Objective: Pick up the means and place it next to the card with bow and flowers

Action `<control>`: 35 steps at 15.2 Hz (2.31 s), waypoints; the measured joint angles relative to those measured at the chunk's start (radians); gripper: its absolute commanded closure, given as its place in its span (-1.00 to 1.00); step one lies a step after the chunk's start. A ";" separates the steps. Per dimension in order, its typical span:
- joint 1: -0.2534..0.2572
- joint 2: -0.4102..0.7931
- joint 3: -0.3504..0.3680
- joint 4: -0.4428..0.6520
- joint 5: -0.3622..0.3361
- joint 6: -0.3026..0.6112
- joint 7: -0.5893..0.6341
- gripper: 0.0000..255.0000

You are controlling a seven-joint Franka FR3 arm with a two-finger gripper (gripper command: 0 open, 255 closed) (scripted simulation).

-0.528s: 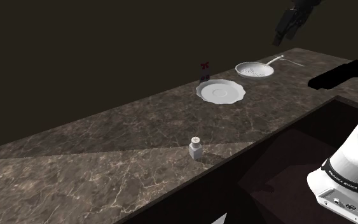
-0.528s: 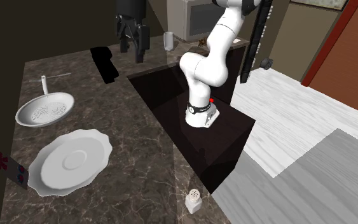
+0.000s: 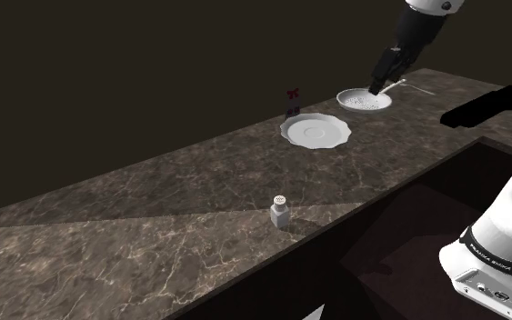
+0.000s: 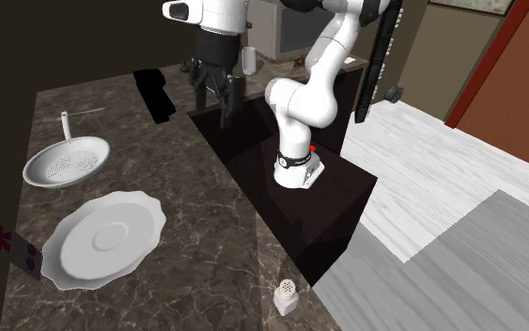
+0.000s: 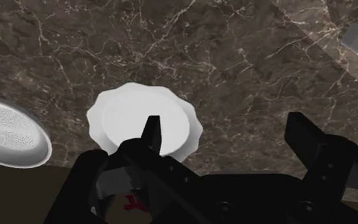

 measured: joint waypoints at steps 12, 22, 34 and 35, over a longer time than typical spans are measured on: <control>0.079 0.077 0.260 -0.193 0.097 0.327 0.228 -1.00; 0.023 0.351 0.566 -0.187 0.060 0.643 0.491 -1.00; -0.355 0.693 1.008 -0.091 -0.366 0.856 0.926 -1.00; -0.393 0.721 1.038 -0.086 -0.416 0.862 0.963 -1.00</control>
